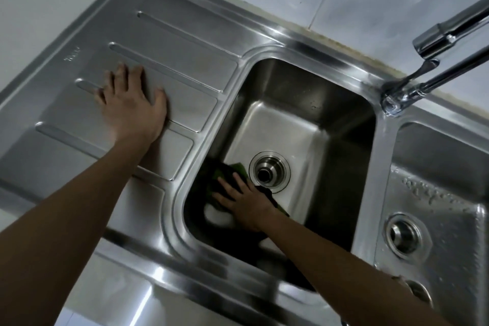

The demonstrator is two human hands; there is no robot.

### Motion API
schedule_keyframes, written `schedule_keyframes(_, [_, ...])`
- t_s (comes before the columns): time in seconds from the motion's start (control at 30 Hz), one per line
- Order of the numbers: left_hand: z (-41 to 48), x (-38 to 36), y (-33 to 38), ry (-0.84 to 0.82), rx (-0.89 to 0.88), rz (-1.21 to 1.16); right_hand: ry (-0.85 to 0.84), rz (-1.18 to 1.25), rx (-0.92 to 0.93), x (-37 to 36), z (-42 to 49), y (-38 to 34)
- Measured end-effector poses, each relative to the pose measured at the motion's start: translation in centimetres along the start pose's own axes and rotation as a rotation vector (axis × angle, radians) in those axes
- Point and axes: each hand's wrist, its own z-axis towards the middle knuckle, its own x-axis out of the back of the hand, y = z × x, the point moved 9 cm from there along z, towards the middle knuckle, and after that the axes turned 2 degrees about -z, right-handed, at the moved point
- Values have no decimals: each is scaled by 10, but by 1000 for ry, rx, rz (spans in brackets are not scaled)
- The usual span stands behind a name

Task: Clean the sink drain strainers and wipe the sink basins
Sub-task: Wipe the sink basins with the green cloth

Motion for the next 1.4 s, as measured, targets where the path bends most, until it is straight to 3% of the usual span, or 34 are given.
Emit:
schedule_keyframes(0.17, [4, -2, -3, 44, -2, -5, 60, 229, -328, 33, 18, 89])
schedule_keyframes(0.33, [4, -1, -6, 76, -24, 2, 86, 352, -485, 60, 21, 168])
schedule_keyframes(0.57, [5, 1, -4, 74, -30, -10, 75, 506, -798, -2, -32, 224])
schedule_keyframes(0.7, [6, 2, -2, 74, -40, -7, 33, 553, -832, -28, -53, 198])
schedule_keyframes(0.93, [5, 4, 0, 36, -48, -39, -72, 622, -712, -36, -86, 87])
schedule_keyframes(1.1, [2, 3, 6, -132, -143, -38, -195, 780, -641, -31, -105, 44])
schedule_keyframes(1.27, [-3, -7, -1, -420, -278, 55, -421, 658, -643, -20, -120, 13])
schedule_keyframes(1.4, [-22, 0, 10, -464, -385, 106, -519, 663, -717, 25, -147, 13])
